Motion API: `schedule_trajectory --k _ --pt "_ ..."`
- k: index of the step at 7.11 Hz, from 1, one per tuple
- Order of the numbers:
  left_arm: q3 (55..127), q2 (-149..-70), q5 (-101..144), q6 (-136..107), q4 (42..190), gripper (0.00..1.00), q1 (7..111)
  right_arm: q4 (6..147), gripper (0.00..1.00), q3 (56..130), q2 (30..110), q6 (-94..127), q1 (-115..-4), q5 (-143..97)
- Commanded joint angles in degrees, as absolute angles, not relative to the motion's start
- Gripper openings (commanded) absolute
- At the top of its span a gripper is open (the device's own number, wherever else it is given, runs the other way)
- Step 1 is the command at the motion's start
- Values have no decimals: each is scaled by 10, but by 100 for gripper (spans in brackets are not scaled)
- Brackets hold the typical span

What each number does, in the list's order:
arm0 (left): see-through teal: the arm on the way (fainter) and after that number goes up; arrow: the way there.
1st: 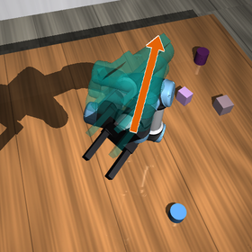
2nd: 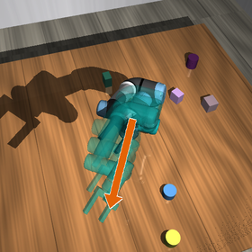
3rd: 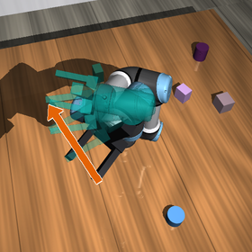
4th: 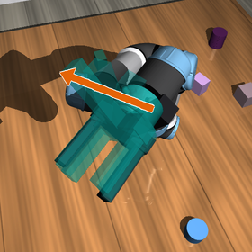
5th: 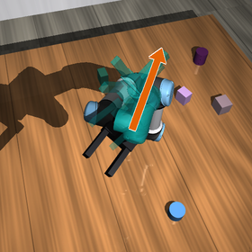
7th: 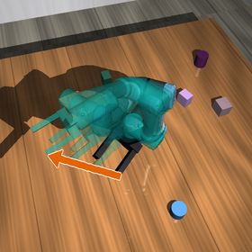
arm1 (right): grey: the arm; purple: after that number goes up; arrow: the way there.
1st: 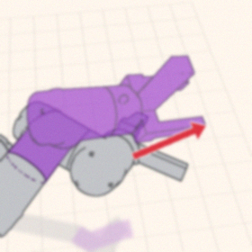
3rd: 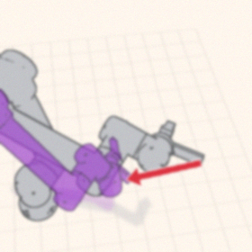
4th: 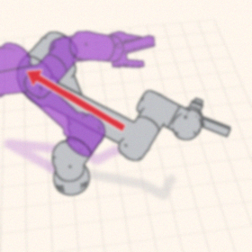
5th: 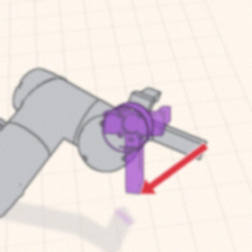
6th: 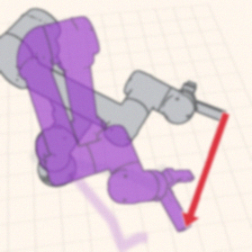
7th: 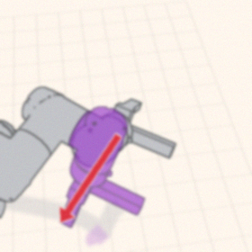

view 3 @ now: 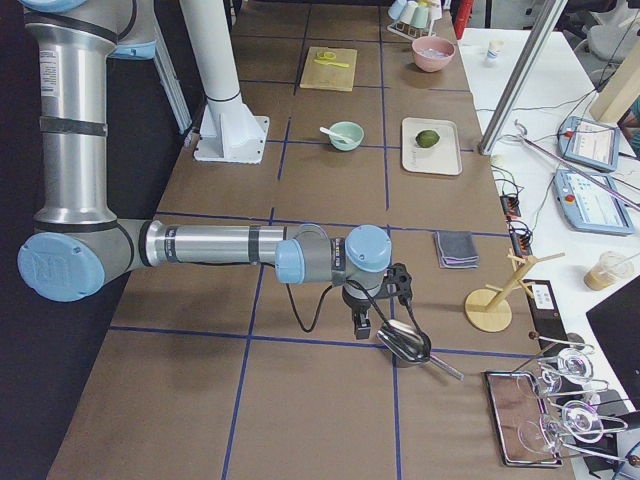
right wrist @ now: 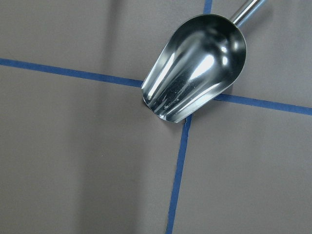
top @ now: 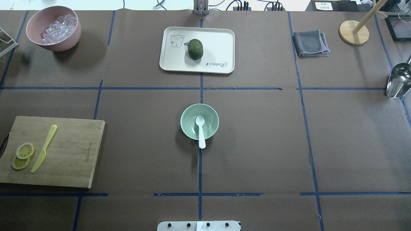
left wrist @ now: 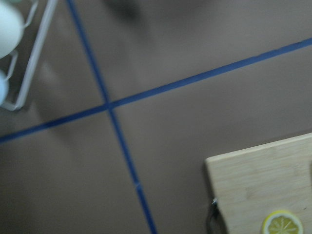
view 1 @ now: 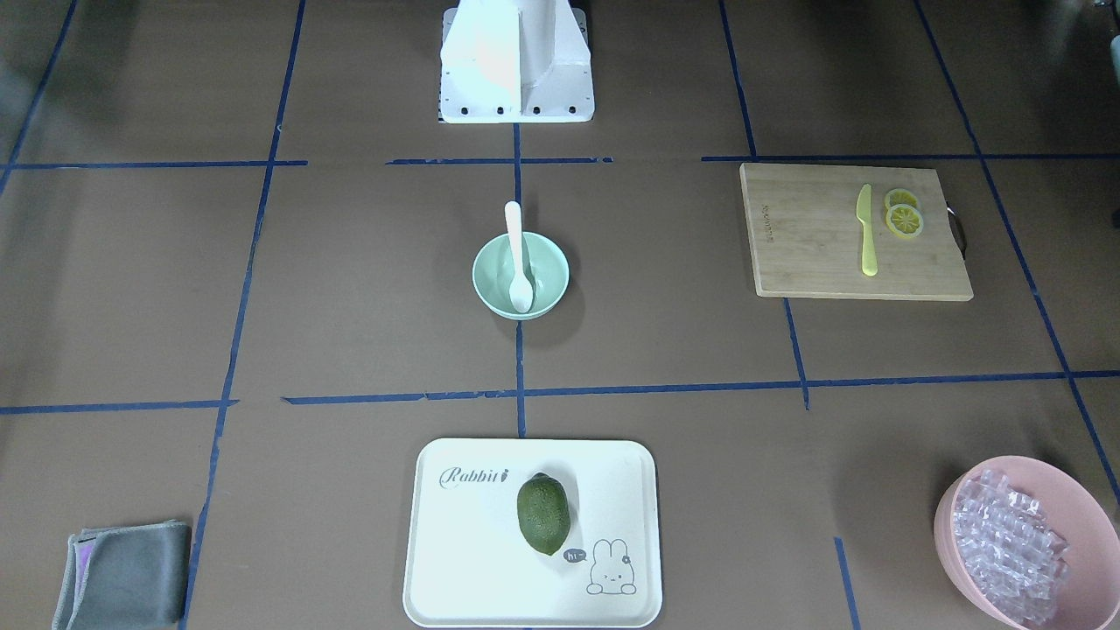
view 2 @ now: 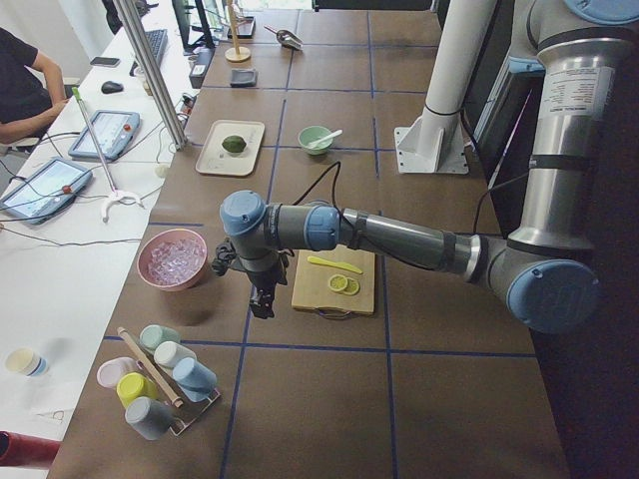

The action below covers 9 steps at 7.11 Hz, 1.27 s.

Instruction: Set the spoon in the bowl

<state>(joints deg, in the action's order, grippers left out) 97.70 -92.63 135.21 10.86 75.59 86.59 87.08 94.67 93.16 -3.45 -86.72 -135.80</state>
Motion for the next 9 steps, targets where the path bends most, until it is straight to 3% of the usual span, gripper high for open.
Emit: schedule_trajectory --k 1,9 --pt "979 -904 1391 67 735 100 883 872 100 940 927 -31 -857 -1358" --pt "983 -889 1384 73 737 100 883 920 100 940 905 23 -849 -1361"
